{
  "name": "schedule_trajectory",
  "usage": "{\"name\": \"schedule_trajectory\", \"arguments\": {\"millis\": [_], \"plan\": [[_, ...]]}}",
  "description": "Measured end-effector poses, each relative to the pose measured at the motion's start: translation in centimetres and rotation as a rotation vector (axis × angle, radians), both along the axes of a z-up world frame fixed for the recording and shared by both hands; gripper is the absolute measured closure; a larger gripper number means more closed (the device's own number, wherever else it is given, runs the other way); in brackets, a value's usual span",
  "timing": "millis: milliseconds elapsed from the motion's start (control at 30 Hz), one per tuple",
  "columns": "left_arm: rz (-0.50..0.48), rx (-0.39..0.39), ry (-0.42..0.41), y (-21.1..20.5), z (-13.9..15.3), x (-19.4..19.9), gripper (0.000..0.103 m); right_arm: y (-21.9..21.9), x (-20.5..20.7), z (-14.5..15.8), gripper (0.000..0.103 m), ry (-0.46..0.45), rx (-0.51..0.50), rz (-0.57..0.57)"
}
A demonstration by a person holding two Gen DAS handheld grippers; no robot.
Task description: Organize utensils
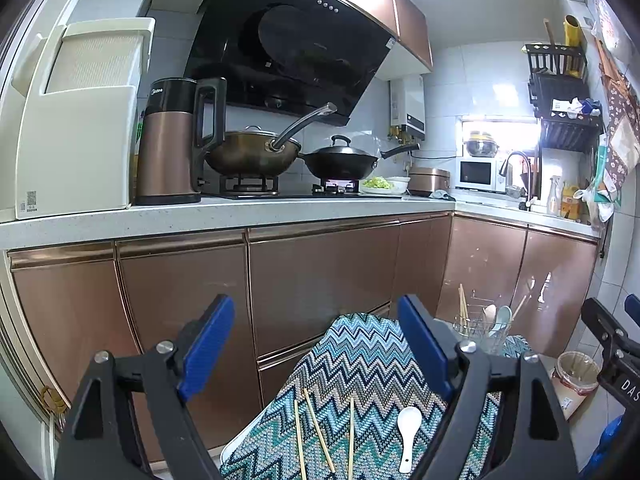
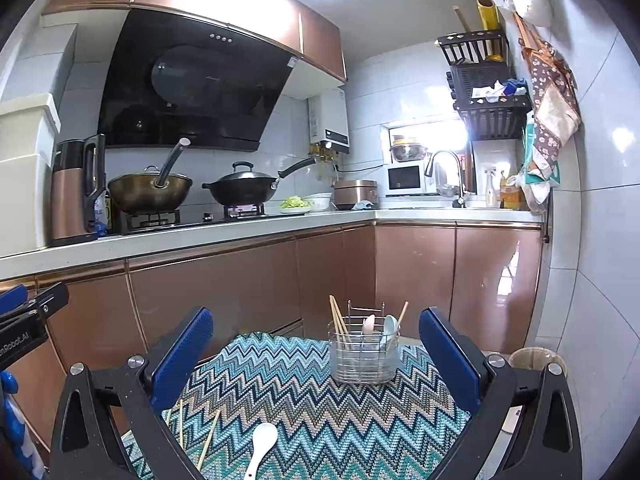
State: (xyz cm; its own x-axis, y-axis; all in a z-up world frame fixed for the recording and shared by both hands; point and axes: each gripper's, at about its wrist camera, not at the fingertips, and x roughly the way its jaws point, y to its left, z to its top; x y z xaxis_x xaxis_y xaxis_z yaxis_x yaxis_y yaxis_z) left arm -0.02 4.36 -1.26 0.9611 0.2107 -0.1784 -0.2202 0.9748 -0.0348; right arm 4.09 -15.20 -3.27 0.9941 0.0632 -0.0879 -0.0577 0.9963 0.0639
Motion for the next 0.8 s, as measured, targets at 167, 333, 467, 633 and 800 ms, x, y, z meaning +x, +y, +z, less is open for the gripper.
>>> {"name": "schedule_trajectory", "arguments": {"millis": [167, 333, 467, 633, 800], "plan": [[-0.004, -0.009, 0.004, -0.2, -0.1, -0.1, 0.020, -0.2, 0.0, -0.2, 0.000, 0.008, 0.002, -0.014], [-0.009, -0.004, -0.004, -0.5, 0.1, -0.3, 0.020, -0.6, -0.3, -0.2, 0.000, 0.002, 0.006, -0.025], [-0.008, -0.005, 0.006, -0.6, -0.1, 0.2, 0.020, -0.9, -0.1, -0.3, 0.000, 0.005, 0.009, -0.028], [-0.015, -0.027, 0.038, -0.6, -0.7, 1.3, 0.020, -1.1, 0.6, -0.9, 0.000, 0.024, 0.010, -0.026], [-0.030, -0.035, 0.076, -0.7, -1.6, 2.8, 0.020, -1.1, 1.9, -1.6, 0.000, 0.052, 0.009, -0.019]]}}
